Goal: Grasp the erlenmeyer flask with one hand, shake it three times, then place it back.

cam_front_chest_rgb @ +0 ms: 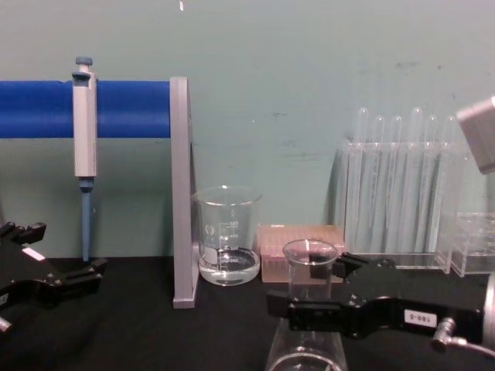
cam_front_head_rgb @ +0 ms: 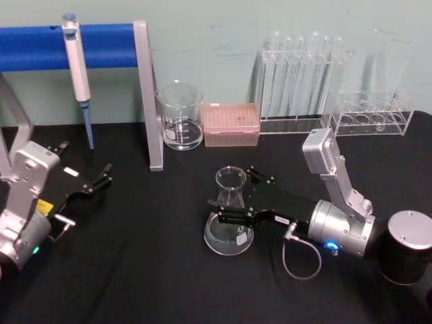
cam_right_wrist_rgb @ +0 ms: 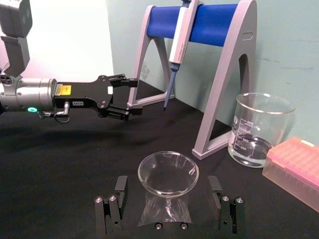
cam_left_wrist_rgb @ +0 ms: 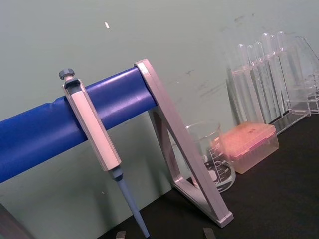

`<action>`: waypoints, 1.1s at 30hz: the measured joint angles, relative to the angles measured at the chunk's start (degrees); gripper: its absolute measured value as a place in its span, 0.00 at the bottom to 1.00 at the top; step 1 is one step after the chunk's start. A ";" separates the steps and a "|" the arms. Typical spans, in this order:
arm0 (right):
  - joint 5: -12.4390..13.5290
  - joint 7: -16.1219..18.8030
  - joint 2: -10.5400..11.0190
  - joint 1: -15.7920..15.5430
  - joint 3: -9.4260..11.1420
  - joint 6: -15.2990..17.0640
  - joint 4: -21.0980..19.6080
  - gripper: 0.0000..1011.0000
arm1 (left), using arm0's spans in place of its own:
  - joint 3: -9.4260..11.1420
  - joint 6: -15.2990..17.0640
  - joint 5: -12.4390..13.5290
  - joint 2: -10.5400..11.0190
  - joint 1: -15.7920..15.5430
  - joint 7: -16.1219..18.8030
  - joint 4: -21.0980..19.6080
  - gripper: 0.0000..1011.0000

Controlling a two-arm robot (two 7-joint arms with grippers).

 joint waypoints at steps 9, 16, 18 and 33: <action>-0.04 0.02 1.96 -1.42 0.13 1.13 -2.38 0.99 | 0.00 0.00 0.00 0.00 0.00 0.00 0.00 0.99; 0.09 -0.45 4.26 -3.11 0.71 2.77 -5.14 0.99 | 0.00 0.00 0.00 0.00 0.00 0.00 0.00 0.99; 0.37 -0.55 5.28 -3.75 1.06 3.61 -6.30 0.99 | 0.00 0.00 0.00 0.00 0.00 0.00 0.00 0.99; 2.51 -8.92 10.17 -8.24 8.01 8.28 -12.94 0.99 | 0.00 0.00 0.00 0.00 0.00 0.00 0.00 0.99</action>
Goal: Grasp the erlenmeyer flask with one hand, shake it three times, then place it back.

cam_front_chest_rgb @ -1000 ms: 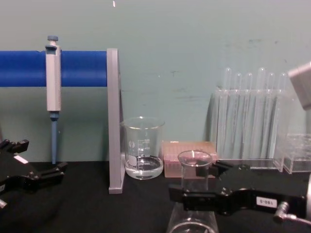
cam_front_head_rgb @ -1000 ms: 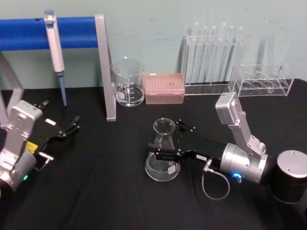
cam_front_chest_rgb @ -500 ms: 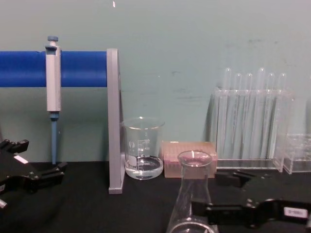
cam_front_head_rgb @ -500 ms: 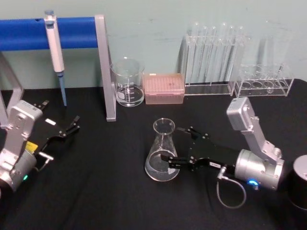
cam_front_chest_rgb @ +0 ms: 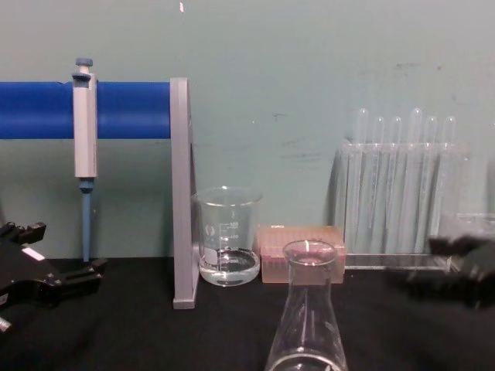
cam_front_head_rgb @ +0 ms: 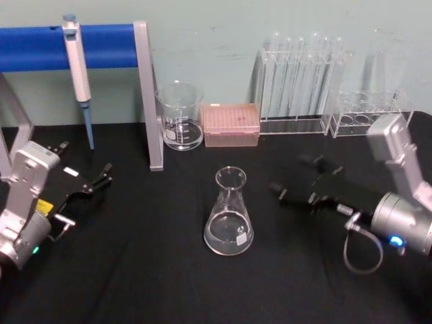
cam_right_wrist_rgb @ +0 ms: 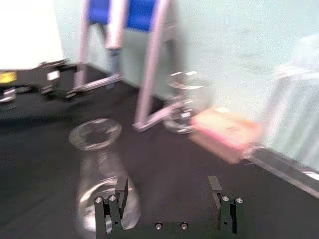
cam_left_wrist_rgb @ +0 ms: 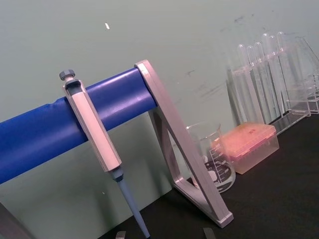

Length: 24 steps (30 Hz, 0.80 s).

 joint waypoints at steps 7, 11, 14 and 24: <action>-2.60 -8.65 -2.89 -0.36 4.52 -2.02 -0.51 0.99 | 0.00 0.00 0.00 0.00 0.00 0.00 0.00 0.99; -4.65 -12.50 -5.27 0.08 5.78 -4.38 -0.22 0.99 | 0.00 0.00 0.01 0.00 0.00 0.00 0.00 0.99; -6.03 -14.37 -7.13 0.49 6.18 -6.21 0.20 0.99 | 0.00 0.00 0.00 0.00 0.00 0.00 0.00 0.99; -11.24 -18.18 -12.01 1.10 5.52 -10.99 2.47 0.99 | 0.00 0.00 0.00 0.00 0.00 0.00 0.00 0.99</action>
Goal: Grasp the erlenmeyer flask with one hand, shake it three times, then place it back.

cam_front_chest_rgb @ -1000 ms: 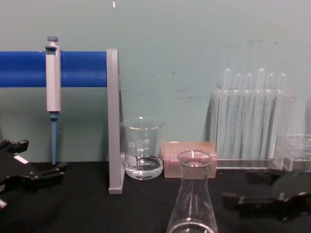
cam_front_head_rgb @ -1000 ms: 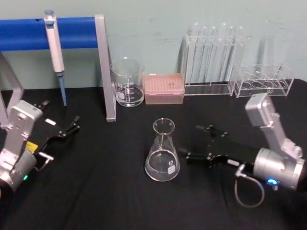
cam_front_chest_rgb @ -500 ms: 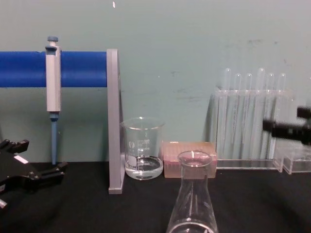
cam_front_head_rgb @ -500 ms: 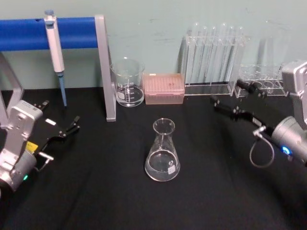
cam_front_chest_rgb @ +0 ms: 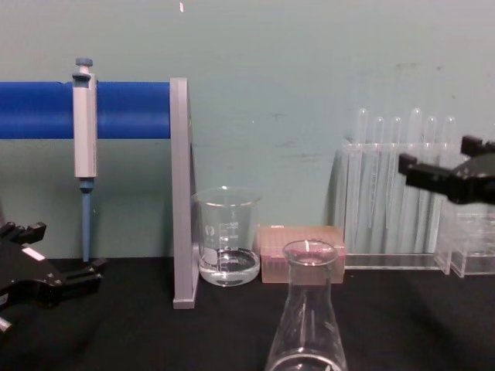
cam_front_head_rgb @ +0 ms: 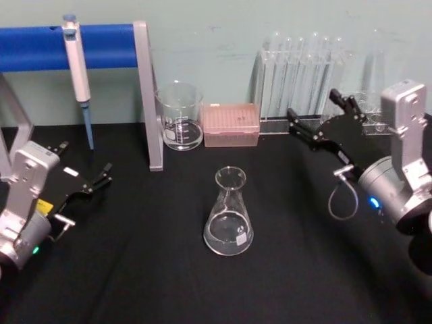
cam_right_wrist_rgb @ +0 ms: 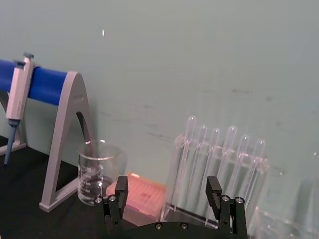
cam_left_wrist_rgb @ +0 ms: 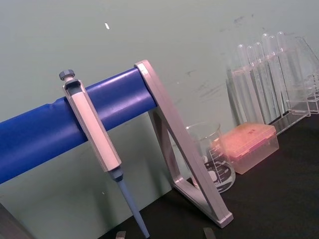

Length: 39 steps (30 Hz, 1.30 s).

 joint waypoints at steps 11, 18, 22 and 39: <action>-1.51 -0.38 -3.11 -0.87 -0.47 2.34 4.95 0.99 | 0.00 0.00 0.00 0.00 0.00 0.00 0.00 0.99; -2.36 0.35 -4.01 -1.40 -0.49 3.52 7.17 0.99 | 0.00 0.00 0.00 0.00 0.00 0.00 0.00 0.99; -2.66 0.93 -4.42 -1.45 -0.24 4.00 8.23 0.99 | 0.00 0.00 0.00 0.00 0.00 0.00 0.00 0.99; -3.56 2.75 -4.88 -1.50 0.56 5.37 9.50 0.99 | 0.00 0.00 0.00 0.00 0.00 0.00 0.00 0.99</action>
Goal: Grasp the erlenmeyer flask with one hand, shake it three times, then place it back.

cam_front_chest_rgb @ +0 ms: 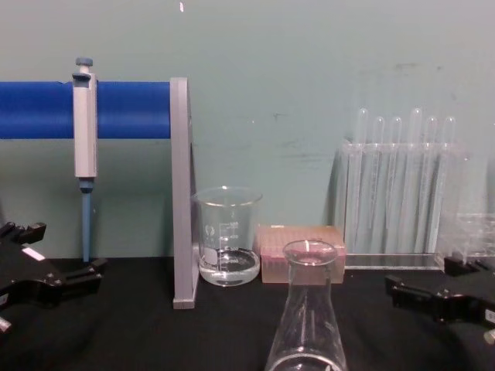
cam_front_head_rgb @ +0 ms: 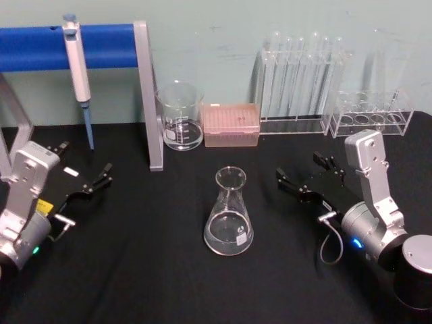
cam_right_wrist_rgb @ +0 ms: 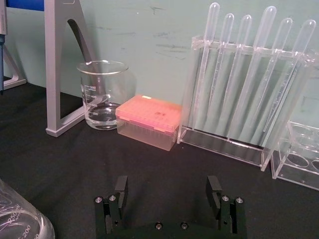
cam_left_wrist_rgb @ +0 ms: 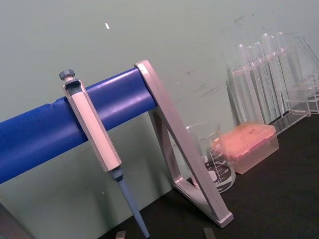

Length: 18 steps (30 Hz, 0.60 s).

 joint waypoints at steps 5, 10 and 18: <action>0.02 -0.04 0.01 0.01 -0.04 -0.05 0.00 0.99 | 0.00 0.00 0.00 0.00 0.00 0.00 0.00 0.99; 0.02 -0.07 0.04 0.03 -0.08 -0.10 0.00 0.99 | 0.00 0.00 0.00 0.00 0.00 0.00 0.00 0.99; 0.07 -0.10 0.05 0.06 -0.12 -0.14 -0.02 0.99 | 0.00 0.00 0.00 0.00 0.00 0.00 0.00 0.99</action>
